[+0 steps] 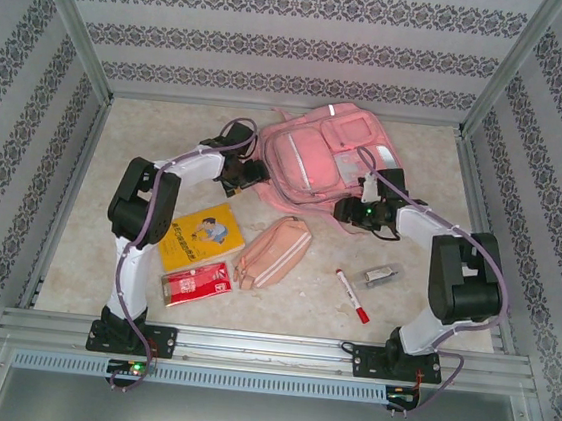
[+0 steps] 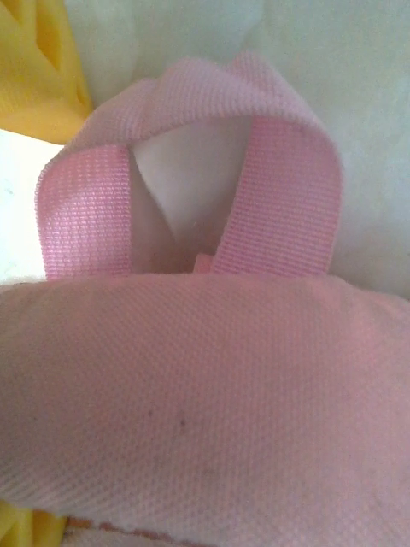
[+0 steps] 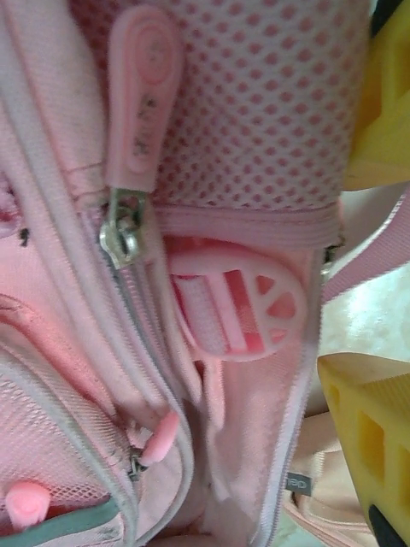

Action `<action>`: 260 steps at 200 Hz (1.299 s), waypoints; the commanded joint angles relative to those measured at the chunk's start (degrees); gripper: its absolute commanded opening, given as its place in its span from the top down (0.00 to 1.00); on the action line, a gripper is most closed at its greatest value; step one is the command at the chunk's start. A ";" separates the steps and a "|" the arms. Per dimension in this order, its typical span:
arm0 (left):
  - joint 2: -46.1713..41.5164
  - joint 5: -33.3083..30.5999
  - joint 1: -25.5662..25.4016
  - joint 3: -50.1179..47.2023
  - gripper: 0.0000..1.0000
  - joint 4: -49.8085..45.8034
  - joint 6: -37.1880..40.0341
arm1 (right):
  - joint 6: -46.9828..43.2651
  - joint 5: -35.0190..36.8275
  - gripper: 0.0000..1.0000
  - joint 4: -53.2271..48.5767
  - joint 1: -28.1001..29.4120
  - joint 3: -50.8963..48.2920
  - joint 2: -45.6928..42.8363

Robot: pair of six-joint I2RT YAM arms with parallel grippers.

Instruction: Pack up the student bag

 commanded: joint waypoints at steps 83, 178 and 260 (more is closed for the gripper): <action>2.78 0.98 -0.18 0.08 0.27 6.99 1.17 | -2.38 -5.60 0.56 8.73 0.09 1.83 4.83; 3.88 2.15 0.18 3.45 0.27 4.92 2.06 | -4.77 -2.08 0.90 5.68 2.93 2.92 3.43; 6.73 1.86 0.30 8.15 0.27 3.27 2.73 | -8.61 -8.73 1.00 -6.46 2.29 8.87 3.04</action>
